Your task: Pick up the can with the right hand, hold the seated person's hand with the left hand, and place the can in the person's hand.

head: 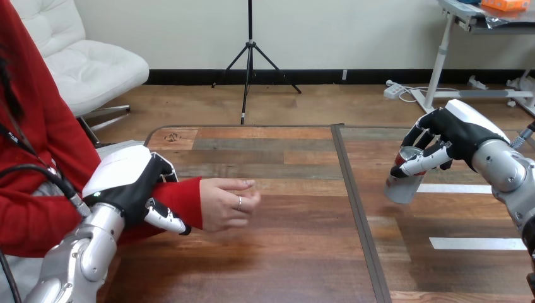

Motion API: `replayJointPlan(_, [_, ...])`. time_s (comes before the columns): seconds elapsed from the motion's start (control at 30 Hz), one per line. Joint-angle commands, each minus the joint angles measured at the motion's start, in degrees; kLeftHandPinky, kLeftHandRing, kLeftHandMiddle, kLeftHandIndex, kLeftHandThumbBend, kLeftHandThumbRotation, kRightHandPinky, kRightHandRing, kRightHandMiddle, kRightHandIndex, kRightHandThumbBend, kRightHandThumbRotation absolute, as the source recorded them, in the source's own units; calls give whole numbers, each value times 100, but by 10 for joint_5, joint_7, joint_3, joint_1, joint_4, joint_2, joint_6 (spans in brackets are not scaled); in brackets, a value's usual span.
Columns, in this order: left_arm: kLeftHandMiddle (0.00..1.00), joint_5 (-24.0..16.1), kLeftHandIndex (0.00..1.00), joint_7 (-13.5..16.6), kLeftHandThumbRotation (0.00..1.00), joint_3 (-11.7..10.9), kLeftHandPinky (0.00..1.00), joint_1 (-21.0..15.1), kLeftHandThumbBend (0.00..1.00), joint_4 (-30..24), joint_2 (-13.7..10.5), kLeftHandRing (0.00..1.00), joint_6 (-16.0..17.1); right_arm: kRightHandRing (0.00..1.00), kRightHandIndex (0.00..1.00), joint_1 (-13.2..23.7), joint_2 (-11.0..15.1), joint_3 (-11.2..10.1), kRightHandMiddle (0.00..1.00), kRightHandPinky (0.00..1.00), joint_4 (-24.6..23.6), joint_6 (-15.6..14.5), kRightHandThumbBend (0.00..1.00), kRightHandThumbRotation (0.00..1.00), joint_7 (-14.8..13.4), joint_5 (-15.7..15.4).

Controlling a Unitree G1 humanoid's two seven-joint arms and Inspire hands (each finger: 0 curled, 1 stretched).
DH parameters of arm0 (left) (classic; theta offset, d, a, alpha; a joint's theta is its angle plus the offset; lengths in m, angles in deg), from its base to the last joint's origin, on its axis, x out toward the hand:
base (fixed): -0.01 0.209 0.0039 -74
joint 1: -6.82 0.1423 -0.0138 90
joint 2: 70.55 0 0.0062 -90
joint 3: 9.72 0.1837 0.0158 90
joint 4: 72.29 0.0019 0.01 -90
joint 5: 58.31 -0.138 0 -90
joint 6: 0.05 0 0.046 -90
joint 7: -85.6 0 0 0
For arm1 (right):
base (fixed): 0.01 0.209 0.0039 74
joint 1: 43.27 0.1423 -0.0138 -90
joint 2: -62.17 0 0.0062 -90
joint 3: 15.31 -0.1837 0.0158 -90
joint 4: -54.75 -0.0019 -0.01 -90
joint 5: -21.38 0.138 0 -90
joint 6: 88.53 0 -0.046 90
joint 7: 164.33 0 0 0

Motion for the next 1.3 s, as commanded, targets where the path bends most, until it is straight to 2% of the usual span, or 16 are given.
replayJointPlan(0.0, [33, 11, 34, 9, 0, -33, 20, -107, 84, -95, -21, 27, 46, 35, 49, 98, 14, -14, 41, 31, -47, 3, 65, 0, -20, 10])
replayJointPlan(0.63, [39, 11, 40, -18, 0, -36, 27, -106, 91, -109, -30, 33, 50, 35, 49, 97, 15, -15, 41, 31, -44, 5, 65, 0, -21, 11])
replayJointPlan(1.27, [40, 12, 41, -21, 0, -41, 29, -101, 91, -114, -32, 35, 62, 35, 49, 96, 14, -17, 41, 31, -46, 5, 65, 0, -23, 13])
